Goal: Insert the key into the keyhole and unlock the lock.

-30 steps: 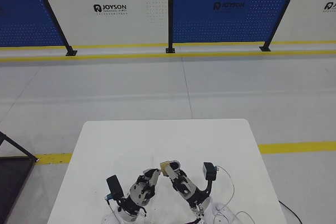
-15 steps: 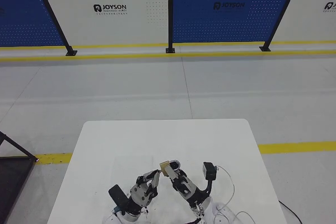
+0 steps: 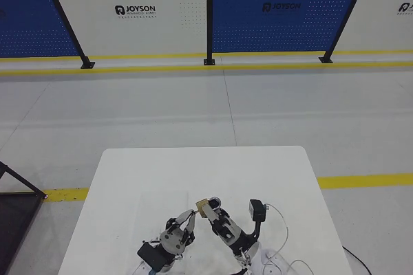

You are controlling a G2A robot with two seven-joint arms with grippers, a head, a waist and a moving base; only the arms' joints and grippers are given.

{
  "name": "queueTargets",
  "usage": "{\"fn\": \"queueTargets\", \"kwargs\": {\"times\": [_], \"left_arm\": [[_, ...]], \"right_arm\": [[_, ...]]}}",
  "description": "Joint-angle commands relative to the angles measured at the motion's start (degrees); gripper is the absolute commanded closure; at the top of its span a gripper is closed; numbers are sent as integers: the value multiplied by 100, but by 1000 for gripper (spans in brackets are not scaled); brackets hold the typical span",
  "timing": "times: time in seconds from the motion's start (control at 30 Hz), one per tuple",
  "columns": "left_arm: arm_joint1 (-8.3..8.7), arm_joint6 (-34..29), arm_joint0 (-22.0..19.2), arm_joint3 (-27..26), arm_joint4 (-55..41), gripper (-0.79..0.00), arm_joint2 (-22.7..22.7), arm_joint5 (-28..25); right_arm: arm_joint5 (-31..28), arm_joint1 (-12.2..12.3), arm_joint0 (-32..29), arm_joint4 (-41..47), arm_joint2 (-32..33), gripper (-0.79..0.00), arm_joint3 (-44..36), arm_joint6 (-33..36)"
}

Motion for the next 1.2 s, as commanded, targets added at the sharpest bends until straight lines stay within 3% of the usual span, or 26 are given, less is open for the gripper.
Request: {"fn": "queueTargets", "kwargs": {"times": [0.0, 0.8, 0.93, 0.97, 1.0, 1.03, 1.17], "left_arm": [[-3, 55, -34, 38, 79, 0, 19, 176], [-39, 550, -486, 561, 897, 0, 93, 2032], [-49, 620, -499, 562, 715, 0, 135, 1933], [-54, 630, -490, 547, 617, -240, 147, 1877], [-56, 675, -490, 521, 548, -603, 149, 1841], [-59, 685, -476, 509, 442, -785, 154, 1780], [-61, 610, -387, 381, -43, -785, 165, 1297]], "right_arm": [[2, 3, 0, -3, 1, 0, -2, 11], [-40, 24, -9, 77, -1, 0, -20, 39], [-32, 27, -7, 80, 4, 0, -25, 43], [-38, 28, -6, 75, 5, 0, -28, 41], [-41, 29, -5, 73, 6, 0, -26, 38], [-37, 29, -3, 75, 11, 0, -25, 28], [-28, 33, 10, 89, 45, 0, -21, -4]]}}
